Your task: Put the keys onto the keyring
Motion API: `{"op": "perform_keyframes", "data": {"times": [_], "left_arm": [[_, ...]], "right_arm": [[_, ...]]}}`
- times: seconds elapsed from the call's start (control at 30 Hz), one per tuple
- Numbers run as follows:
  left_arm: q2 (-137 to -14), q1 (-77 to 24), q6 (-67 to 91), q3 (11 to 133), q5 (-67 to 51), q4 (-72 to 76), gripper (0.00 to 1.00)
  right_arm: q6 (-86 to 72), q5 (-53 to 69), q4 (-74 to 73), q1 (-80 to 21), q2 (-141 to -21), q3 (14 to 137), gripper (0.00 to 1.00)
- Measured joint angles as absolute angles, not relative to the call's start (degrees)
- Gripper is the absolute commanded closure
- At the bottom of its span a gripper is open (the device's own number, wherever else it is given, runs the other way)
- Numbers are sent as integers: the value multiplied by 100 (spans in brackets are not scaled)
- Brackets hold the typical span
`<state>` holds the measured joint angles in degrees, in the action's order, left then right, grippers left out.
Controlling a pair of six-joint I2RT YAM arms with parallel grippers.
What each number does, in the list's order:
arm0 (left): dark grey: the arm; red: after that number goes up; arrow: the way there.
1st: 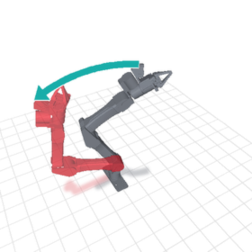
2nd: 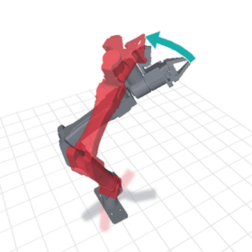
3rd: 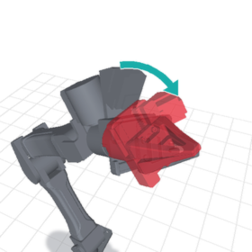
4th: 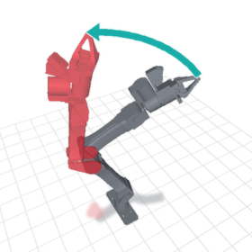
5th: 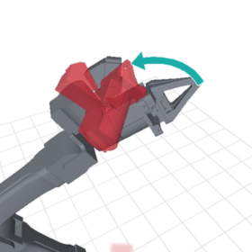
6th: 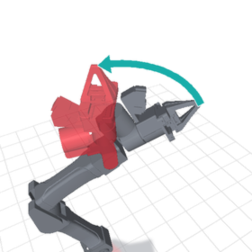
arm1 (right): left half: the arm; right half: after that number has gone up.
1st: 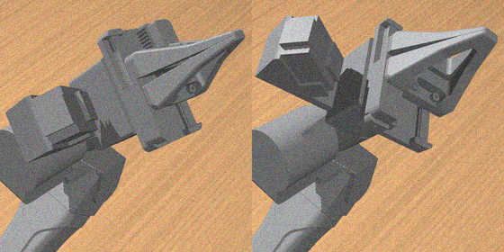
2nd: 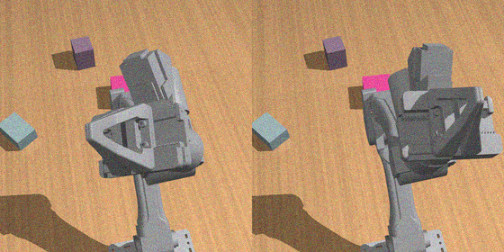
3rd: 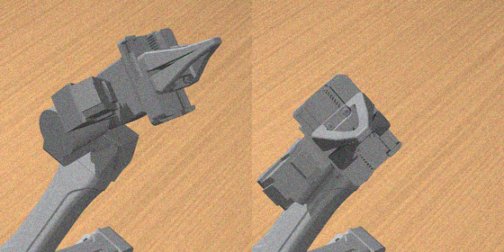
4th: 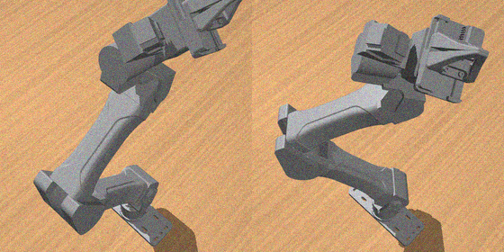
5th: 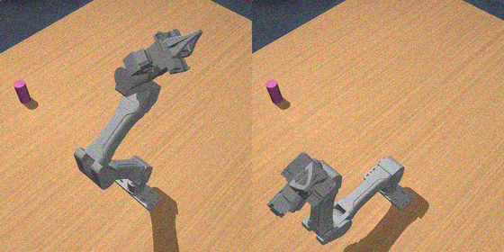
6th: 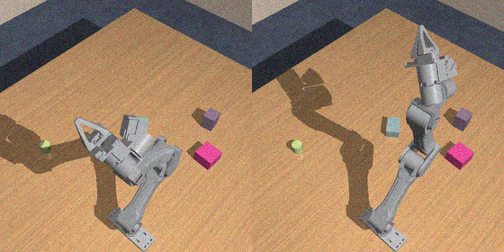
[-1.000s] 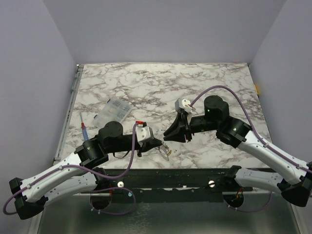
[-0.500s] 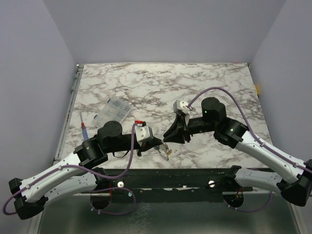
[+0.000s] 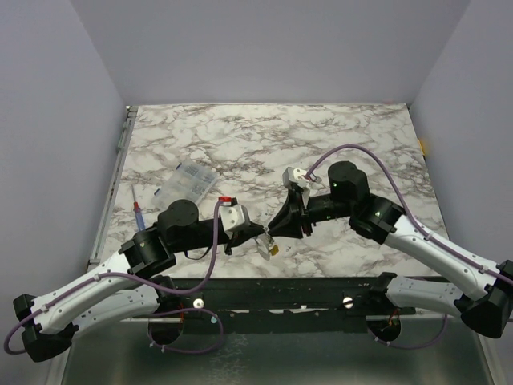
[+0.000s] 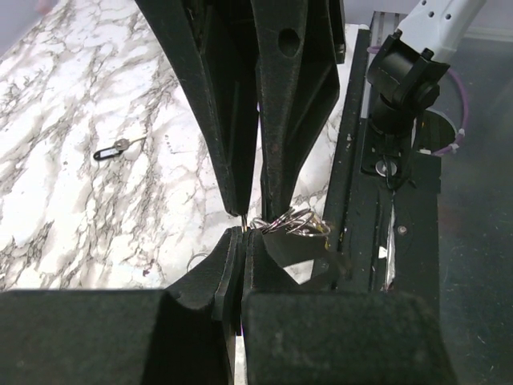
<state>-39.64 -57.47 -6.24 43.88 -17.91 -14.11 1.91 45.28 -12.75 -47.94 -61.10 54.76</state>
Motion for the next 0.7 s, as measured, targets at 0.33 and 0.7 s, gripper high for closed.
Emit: {"op": "perform_keyframes", "data": {"times": [0.33, 0.7], "left_arm": [[-3951, -5747, -558, 4388, -1712, -1299, 100], [-3948, -5732, -528, 4386, -1704, -1295, 100]], "right_arm": [[86, 4600, -945, -4794, -6187, 5428, 70], [32, 4681, -849, -4794, -6302, 5428, 80]]}}
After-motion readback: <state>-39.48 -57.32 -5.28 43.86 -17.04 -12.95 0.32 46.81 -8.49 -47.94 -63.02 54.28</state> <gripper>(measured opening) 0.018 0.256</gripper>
